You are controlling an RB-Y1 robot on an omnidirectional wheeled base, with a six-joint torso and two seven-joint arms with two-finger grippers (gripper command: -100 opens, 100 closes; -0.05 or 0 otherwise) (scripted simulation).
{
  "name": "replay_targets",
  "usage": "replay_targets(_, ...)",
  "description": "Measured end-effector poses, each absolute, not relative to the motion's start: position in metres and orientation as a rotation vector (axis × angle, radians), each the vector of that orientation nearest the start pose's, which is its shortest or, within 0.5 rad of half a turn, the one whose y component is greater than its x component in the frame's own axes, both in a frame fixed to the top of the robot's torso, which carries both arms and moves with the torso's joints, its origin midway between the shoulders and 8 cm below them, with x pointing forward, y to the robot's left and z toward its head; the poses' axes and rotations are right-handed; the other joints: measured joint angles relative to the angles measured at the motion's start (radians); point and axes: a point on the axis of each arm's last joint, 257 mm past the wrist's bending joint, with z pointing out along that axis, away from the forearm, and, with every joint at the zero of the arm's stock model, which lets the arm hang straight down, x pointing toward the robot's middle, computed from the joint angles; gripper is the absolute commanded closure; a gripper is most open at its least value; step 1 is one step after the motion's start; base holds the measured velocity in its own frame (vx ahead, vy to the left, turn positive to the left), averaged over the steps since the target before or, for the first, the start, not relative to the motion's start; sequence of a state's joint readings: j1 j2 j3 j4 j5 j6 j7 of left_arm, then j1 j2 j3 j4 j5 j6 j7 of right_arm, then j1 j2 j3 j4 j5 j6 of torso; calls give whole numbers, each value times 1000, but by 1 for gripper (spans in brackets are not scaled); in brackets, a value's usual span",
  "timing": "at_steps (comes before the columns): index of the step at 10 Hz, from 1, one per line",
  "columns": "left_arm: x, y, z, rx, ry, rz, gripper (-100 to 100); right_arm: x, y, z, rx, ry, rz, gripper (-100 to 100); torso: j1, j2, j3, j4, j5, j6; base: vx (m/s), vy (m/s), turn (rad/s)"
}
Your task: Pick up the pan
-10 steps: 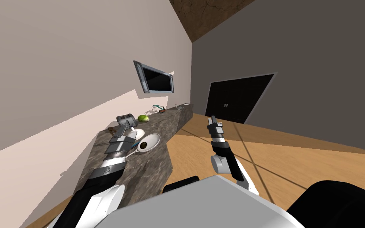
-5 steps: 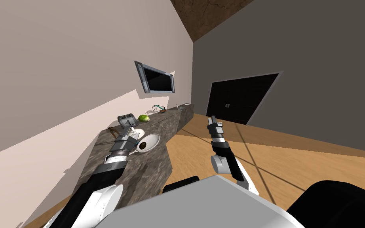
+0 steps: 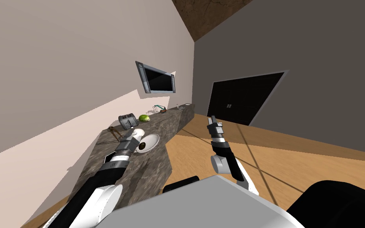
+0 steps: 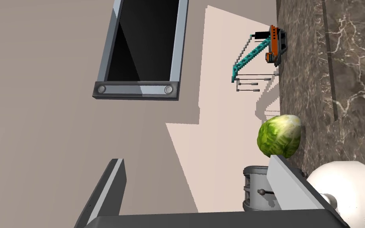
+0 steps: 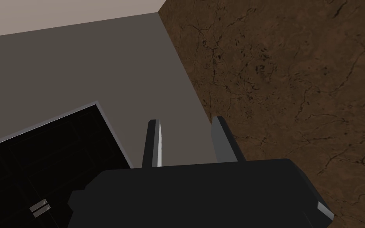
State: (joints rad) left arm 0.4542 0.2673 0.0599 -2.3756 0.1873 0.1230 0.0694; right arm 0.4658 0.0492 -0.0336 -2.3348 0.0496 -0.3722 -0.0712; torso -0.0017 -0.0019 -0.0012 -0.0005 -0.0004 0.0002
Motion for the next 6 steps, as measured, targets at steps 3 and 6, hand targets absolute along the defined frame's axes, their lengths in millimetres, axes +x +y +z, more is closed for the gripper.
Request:
replay_targets(3, 411, 295, -65, -1057, 1111, -1258, -100, 354, -289, 36, 724, 602, 1301, 0, 1, 1, 0, 0, 0, 0, 20, -21, 24)
replay_targets(6, 415, 295, -85, -1132, 1171, -1251, -100, 354, -289, 36, 724, 602, 1301, 0, 0, 0, 0, 0, 0, 0, 27, -31, 37)
